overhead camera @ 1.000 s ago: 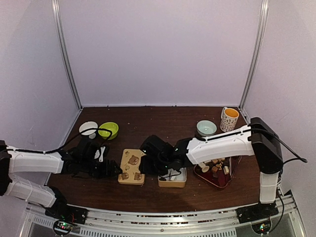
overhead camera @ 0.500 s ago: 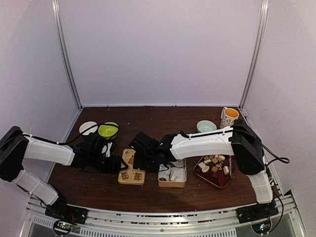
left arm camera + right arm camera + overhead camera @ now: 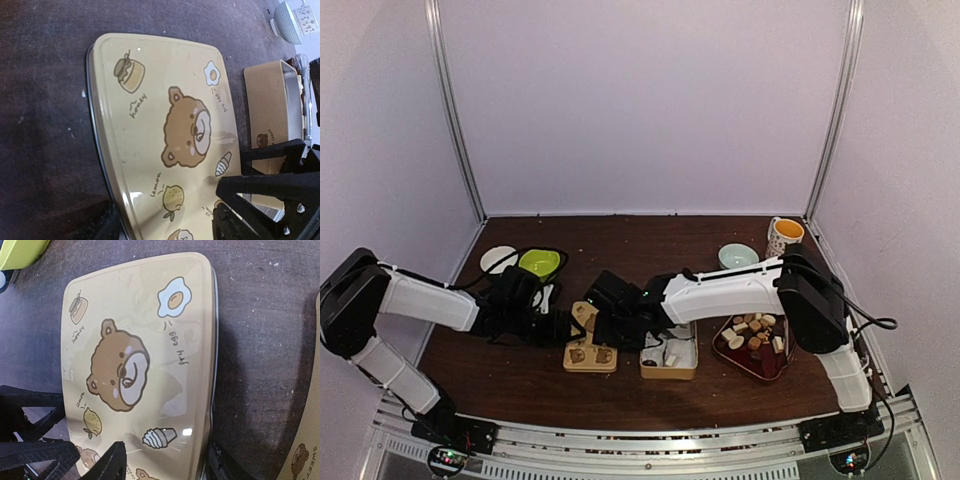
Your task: Pack the chocolate
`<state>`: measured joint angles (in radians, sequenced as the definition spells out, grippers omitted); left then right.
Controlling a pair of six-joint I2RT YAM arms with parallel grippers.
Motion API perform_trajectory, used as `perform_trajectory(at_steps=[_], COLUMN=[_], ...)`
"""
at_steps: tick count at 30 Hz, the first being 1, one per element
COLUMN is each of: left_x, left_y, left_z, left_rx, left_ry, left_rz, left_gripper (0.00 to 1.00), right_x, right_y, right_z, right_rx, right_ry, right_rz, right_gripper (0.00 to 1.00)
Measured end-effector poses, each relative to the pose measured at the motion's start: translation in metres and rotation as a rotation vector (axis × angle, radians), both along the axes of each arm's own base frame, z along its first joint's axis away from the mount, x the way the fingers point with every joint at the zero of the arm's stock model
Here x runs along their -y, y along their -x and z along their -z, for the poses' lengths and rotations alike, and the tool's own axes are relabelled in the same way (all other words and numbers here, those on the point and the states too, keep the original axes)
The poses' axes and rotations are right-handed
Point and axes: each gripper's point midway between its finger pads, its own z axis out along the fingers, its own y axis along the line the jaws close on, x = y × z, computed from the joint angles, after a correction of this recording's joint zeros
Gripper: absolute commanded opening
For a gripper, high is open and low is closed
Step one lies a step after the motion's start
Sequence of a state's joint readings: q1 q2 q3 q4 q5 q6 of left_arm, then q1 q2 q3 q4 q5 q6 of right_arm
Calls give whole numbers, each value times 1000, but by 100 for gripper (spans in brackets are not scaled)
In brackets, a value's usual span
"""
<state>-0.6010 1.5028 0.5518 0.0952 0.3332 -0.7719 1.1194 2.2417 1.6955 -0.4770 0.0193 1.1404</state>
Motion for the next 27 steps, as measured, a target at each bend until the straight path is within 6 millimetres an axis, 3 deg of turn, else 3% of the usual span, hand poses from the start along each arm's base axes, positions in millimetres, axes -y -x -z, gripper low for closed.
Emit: perform_trajectory(at_steps=[11, 18, 22, 27], left_x=[-3, -13, -17, -18], left_y=[-11, 1, 8, 8], left_z=[0, 0, 1, 1], left_rx=[24, 1, -10, -3], left_ry=[37, 27, 27, 40], left_rz=[-23, -27, -26, -29], left_gripper=[60, 59, 59, 57], right_x=[0, -7, -11, -10], right_y=[1, 1, 0, -1], right_z=[-4, -12, -15, -15], right_rx=[-45, -47, -43, -42], right_ry=[-206, -313, -355, -377], right_rz=[1, -11, -16, -11], right_gripper=[44, 40, 32, 32])
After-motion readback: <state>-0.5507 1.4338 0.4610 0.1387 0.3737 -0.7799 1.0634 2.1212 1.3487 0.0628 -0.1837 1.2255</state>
